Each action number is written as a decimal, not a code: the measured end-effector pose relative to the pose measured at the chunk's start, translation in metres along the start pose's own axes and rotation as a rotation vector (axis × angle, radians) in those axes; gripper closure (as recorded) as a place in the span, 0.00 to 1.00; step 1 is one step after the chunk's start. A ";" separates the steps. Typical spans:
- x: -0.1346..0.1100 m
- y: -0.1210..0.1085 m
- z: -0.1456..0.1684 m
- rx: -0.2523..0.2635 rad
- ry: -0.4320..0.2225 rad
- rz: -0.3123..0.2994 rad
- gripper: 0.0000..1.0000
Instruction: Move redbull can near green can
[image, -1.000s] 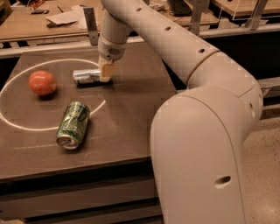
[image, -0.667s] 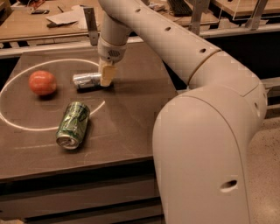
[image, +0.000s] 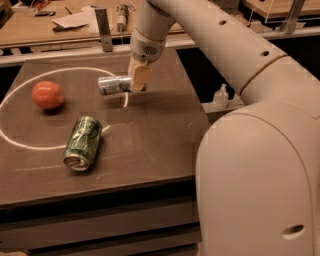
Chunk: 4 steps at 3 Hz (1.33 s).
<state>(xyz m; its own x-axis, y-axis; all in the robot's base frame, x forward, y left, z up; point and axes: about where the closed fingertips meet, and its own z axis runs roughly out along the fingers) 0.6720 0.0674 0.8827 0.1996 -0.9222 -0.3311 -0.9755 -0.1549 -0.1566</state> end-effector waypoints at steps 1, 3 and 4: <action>0.012 0.017 -0.020 -0.008 -0.008 0.026 1.00; -0.003 0.069 0.000 -0.030 0.046 0.024 0.71; -0.019 0.093 0.024 -0.047 0.077 0.005 0.47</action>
Offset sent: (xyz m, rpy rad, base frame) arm -0.0872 -0.0243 -0.0181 -0.0828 0.1003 -0.0091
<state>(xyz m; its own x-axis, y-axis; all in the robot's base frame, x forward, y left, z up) 0.5795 0.0793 0.8520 0.1885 -0.9473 -0.2591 -0.9801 -0.1648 -0.1105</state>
